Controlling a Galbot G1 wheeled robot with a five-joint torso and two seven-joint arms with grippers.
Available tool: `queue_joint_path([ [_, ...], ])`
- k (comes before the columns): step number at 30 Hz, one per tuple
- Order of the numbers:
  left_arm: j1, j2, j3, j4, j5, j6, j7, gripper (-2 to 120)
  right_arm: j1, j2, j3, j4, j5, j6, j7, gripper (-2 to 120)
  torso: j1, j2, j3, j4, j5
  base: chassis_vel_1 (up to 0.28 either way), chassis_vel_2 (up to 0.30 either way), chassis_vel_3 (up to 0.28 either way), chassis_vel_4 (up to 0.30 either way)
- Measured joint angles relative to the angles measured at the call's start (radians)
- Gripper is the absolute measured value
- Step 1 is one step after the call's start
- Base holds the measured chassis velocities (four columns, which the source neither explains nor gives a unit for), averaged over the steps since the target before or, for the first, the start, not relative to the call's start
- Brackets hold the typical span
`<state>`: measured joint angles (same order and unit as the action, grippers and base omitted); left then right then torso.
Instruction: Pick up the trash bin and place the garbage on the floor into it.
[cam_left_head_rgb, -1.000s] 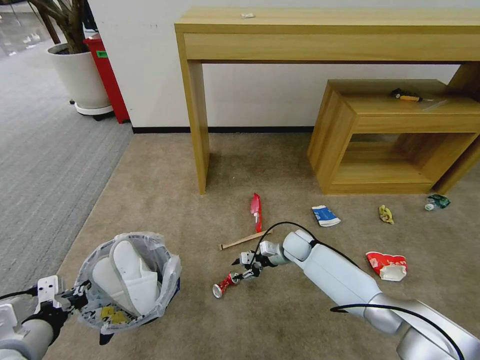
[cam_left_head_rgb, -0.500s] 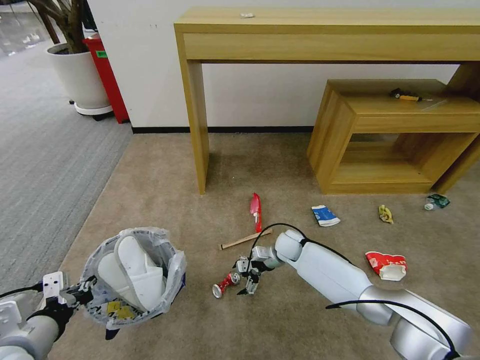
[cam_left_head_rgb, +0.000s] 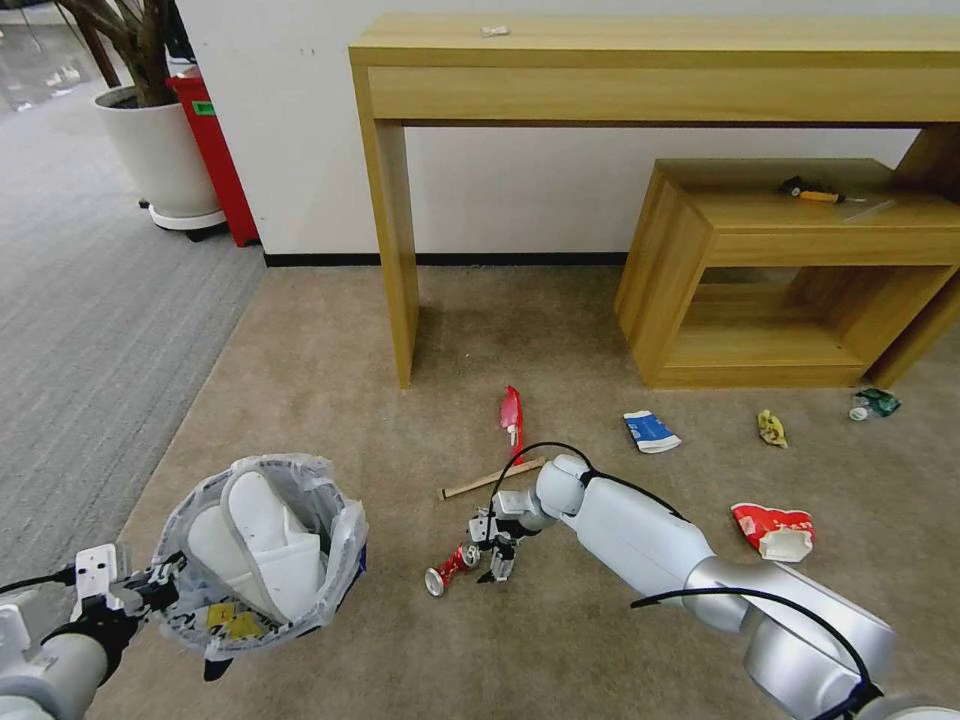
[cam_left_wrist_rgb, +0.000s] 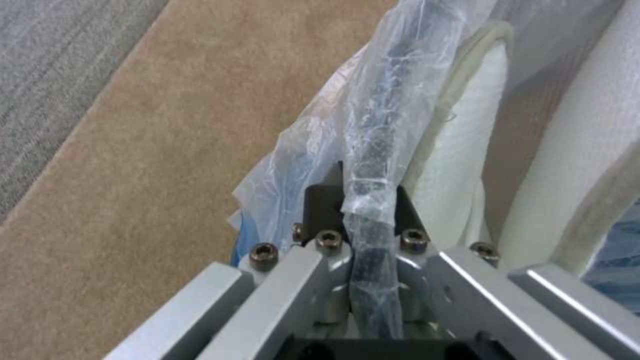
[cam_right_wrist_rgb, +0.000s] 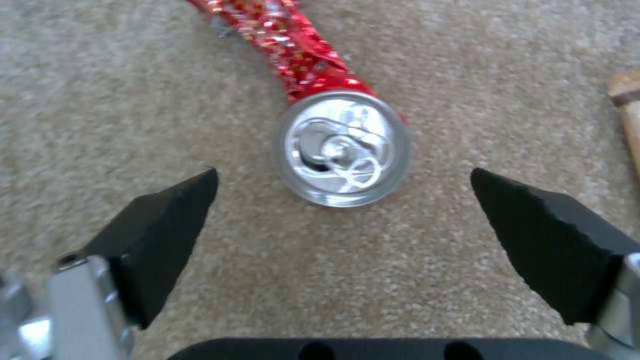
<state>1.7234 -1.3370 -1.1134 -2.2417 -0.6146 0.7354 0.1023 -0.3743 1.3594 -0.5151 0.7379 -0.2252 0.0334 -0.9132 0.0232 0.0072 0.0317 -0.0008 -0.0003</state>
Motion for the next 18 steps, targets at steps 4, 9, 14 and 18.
queue_joint_path([
  [4,-0.005,-0.002,0.013,0.003,0.010,0.000,0.000,0,0.002,0.015,0.009,-0.022,-0.004,0.006,0.000,84,0.000,0.000,0.000,0.0001,0.0000,0.000,0.000,0.000,0.000],
  [9,-0.006,-0.003,0.014,0.001,0.011,0.000,0.000,0,0.003,0.027,-0.006,-0.026,-0.007,0.012,-0.009,85,0.000,0.000,0.000,0.0001,0.0000,0.000,0.000,0.000,0.000],
  [14,-0.001,-0.007,0.014,0.001,0.013,0.000,0.000,0,0.003,0.050,-0.004,-0.059,-0.027,0.022,-0.003,85,0.000,0.000,0.000,0.0002,0.0000,0.000,0.000,0.000,0.000],
  [18,-0.002,-0.003,0.012,0.003,0.013,0.000,0.001,0,0.004,0.060,0.004,-0.082,-0.036,0.027,0.001,84,0.000,0.000,0.000,0.0002,0.0000,0.000,0.000,0.000,0.000],
])
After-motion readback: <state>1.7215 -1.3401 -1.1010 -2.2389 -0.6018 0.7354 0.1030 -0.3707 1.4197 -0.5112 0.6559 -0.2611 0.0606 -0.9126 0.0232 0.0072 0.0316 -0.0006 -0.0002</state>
